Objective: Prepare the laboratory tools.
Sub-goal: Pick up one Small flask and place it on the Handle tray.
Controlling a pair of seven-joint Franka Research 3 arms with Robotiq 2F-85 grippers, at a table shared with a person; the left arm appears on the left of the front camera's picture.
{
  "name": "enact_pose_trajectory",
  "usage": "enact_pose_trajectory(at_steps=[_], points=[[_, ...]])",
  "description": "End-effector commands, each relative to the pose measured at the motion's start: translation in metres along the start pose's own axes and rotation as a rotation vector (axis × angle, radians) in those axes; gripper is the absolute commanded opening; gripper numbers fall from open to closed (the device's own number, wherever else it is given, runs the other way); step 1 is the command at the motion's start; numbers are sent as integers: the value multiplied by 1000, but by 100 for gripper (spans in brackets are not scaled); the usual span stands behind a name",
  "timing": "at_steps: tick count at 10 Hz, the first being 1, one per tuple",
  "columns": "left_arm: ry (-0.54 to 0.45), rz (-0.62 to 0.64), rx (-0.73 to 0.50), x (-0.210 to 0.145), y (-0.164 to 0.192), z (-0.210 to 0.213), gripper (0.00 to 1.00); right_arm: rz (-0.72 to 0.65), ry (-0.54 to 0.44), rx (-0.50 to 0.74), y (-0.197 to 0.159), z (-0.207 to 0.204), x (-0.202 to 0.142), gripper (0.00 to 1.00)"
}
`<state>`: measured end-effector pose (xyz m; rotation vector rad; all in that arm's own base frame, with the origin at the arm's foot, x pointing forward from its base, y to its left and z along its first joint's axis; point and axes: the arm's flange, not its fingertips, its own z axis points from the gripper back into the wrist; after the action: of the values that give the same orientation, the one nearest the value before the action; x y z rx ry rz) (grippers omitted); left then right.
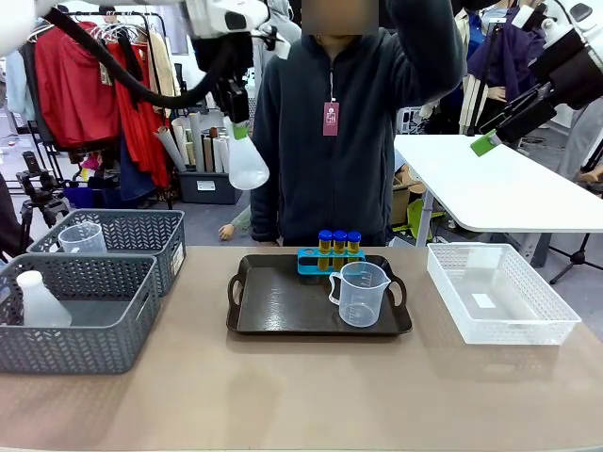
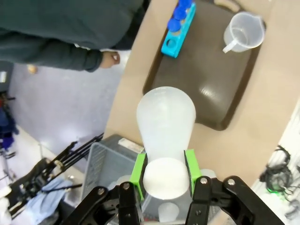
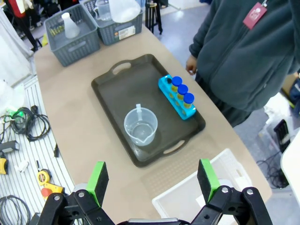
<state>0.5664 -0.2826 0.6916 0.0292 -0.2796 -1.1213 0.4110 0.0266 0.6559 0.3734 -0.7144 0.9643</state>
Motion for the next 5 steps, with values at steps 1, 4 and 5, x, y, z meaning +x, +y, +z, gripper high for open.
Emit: enact_pose_trajectory(at_steps=[1,4,5], points=[[13,-71,6,13,7,-12,0,3,-23,14,-1,0,1,100],[20,-133,-28,24,-3,-42,0,3,-23,14,-1,0,1,100],[26,-149,-44,26,-6,-51,0,3,-23,14,-1,0,1,100]])
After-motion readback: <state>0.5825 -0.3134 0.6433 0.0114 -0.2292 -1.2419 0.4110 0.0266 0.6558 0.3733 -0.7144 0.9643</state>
